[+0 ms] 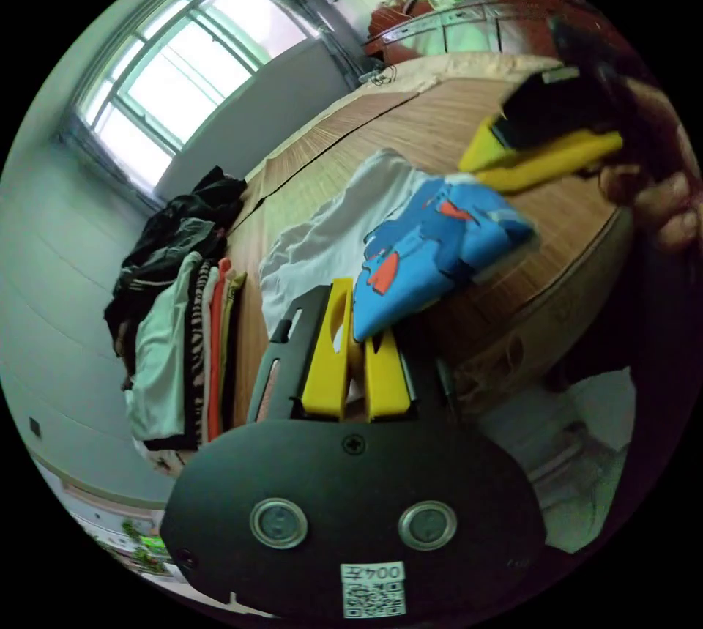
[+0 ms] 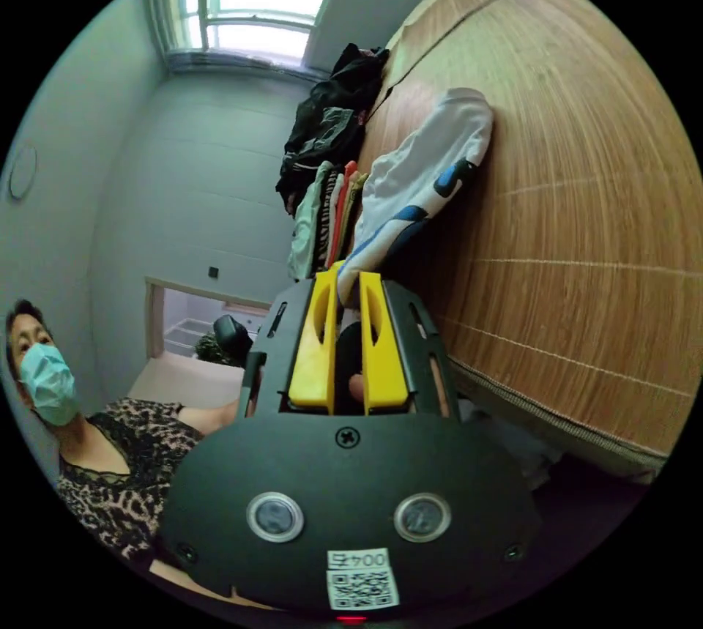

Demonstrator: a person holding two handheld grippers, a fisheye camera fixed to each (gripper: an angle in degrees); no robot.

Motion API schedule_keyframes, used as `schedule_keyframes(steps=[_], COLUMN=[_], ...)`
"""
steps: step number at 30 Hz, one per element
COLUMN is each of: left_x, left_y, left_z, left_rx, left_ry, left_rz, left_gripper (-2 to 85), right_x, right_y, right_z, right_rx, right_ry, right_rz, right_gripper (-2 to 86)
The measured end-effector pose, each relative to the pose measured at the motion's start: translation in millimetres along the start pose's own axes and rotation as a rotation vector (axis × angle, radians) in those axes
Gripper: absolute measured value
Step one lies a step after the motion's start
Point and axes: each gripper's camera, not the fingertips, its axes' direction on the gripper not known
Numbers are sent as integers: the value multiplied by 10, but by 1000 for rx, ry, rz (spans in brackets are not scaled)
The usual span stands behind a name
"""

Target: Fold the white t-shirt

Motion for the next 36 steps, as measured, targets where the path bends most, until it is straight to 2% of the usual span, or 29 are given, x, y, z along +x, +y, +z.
schedule_keyframes(steps=[1, 3, 6, 9, 16, 18, 21, 26, 28, 29, 31, 33, 35, 36], left_x=[-121, -291, -562, -841, -1465, -1623, -1851, -2173, -2364, -2420, -2659, -2814, -2940, -2965], left_y=[31, 89, 194, 313, 565, 634, 721, 687, 619, 604, 591, 643, 781, 828], left_z=[-50, -119, -193, -223, -329, -313, -287, -296, -257, -231, -25, 262, 709, 803], left_rx=[17, 38, 56, 66, 121, 126, 146, 256, 323, 338, 392, 405, 379, 369], left_ry=[16, 33, 54, 94, 127, 159, 211, 381, 538, 586, 811, 995, 1163, 1174], left_rz=[-23, -43, -71, -107, -125, -137, -159, -228, -315, -349, -531, -710, -921, -959], left_gripper=[-3, -5, -6, -6, -6, -6, -6, -5, -5, -5, -5, -5, -4, -3], right_x=[89, 441, 687, 681, 835, 917, 841, 462, 236, 27, -361, -921, -1282, -1467], right_y=[-14, -124, -315, -561, -928, -989, -989, -883, -841, -836, -875, -1012, -1175, -1311], right_z=[-38, -95, -17, 155, 732, 851, 785, 186, -205, -481, -851, -1134, -1113, -980], right_rx=[18, 32, 29, 11, -40, 8, 102, 220, 262, 277, 271, 227, 171, 119], right_ry=[-8, -41, -151, -172, -347, -514, -587, -532, -471, -400, -252, -17, 159, 261], right_rz=[30, 157, 236, 240, 257, 231, 159, 63, 29, -1, -50, -105, -130, -146], right_gripper=[94, 205, 240, 247, 182, 128, 82, 72, 71, 71, 72, 75, 76, 77])
